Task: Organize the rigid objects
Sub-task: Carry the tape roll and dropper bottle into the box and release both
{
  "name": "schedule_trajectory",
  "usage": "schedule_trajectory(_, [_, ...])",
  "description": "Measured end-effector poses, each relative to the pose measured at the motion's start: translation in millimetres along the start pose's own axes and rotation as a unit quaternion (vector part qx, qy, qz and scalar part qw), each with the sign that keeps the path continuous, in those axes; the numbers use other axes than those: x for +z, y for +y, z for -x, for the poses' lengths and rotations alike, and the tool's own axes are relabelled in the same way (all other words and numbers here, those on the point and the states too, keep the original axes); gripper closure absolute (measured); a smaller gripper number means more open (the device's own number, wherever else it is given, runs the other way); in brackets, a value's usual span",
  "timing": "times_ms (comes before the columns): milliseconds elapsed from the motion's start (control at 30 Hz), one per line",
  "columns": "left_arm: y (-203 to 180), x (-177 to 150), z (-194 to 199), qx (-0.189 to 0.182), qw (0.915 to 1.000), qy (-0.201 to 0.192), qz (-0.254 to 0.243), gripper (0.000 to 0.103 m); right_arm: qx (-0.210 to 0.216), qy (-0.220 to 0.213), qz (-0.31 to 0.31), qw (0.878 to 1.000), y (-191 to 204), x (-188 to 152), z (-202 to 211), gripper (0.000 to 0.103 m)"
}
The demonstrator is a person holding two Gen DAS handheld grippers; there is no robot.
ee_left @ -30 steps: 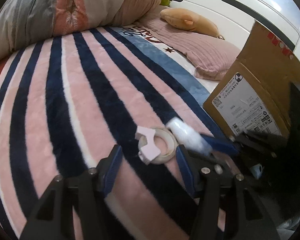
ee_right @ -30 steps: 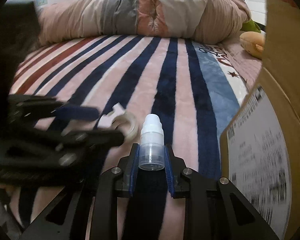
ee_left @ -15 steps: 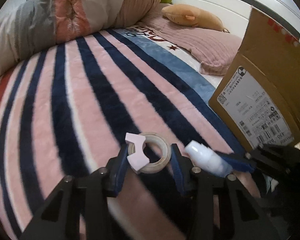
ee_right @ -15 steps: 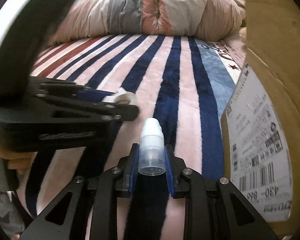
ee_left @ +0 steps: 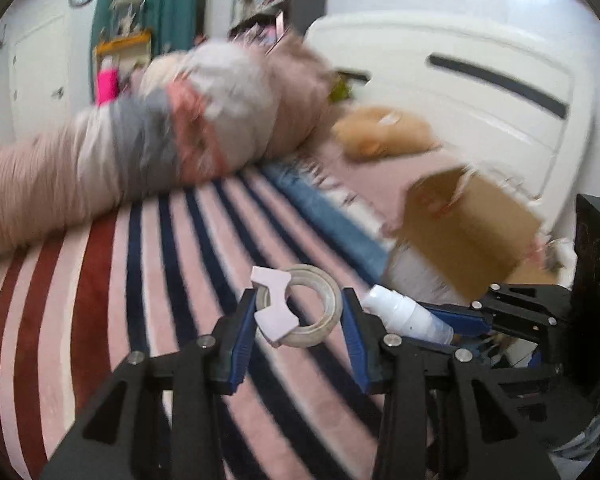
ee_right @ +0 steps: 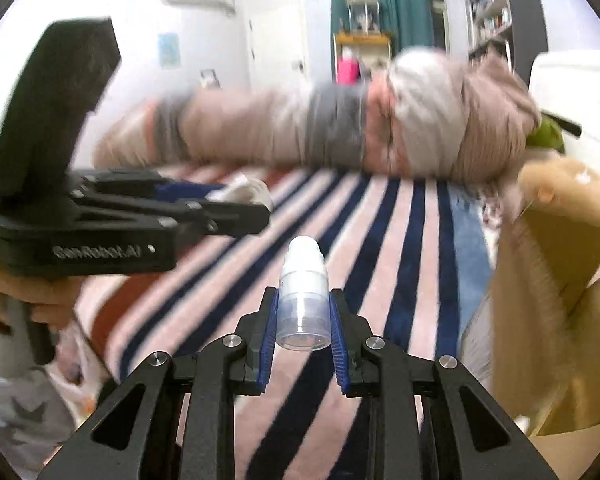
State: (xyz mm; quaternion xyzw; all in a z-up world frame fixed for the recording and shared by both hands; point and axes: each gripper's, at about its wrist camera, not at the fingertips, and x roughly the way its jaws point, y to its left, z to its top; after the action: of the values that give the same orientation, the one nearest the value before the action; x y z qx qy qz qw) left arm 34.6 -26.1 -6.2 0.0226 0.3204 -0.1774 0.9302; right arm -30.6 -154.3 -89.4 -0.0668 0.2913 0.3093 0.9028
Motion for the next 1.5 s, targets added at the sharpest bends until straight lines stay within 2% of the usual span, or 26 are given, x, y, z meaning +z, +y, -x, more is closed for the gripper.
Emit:
schedule_trajectory(100, [-29, 22, 12, -0.031, 0.999, -0.025, -0.022, 0.065, -0.019, -0.039, -0.015, 0.999, -21, 10, 42, 0.083])
schedule_trajectory(200, [-66, 43, 8, -0.071, 0.9958, -0.033, -0.049, 0.065, -0.07, -0.053, -0.054, 0.995, -61, 6, 72, 0.083])
schedule_trajectory(267, [-88, 54, -1, -0.092, 0.9933, -0.028, -0.064, 0.065, -0.109, -0.041, -0.085, 0.99, -93, -3, 81, 0.083])
schedule_trajectory(333, [-113, 64, -16, -0.107, 0.991, -0.02, -0.078, 0.065, -0.128, -0.015, -0.108, 0.986, -120, -20, 84, 0.083])
schedule_trajectory(433, [-144, 74, -41, -0.125, 0.9881, 0.004, -0.089, 0.065, -0.14, 0.014, -0.123, 0.982, -147, -37, 78, 0.083])
schedule_trajectory(533, [-174, 78, -64, -0.136, 0.9842, 0.032, -0.109, 0.065, -0.135, 0.035, -0.132, 0.981, -161, -48, 71, 0.083])
schedule_trajectory(667, [-202, 73, -92, -0.121, 0.9802, 0.07, -0.14, 0.065, -0.138, 0.046, -0.134, 0.98, -171, -55, 67, 0.083])
schedule_trajectory(933, [-218, 63, -118, -0.111, 0.9727, 0.116, -0.167, 0.065, -0.131, 0.037, -0.148, 0.979, -178, -65, 71, 0.082])
schedule_trajectory(1000, [-219, 61, -123, -0.108, 0.9717, 0.122, -0.171, 0.065, -0.13, 0.034, -0.147, 0.98, -177, -65, 72, 0.077])
schedule_trajectory(1300, [-213, 59, -128, -0.1, 0.9726, 0.13, -0.164, 0.064, -0.118, 0.025, -0.141, 0.983, -179, -66, 73, 0.073])
schedule_trajectory(1433, [-207, 60, -121, -0.104, 0.9754, 0.122, -0.151, 0.049, -0.112, 0.027, -0.141, 0.983, -177, -65, 72, 0.068])
schedule_trajectory(1500, [-201, 61, -112, -0.106, 0.9778, 0.111, -0.143, 0.044, -0.1, 0.023, -0.143, 0.984, -176, -63, 73, 0.054])
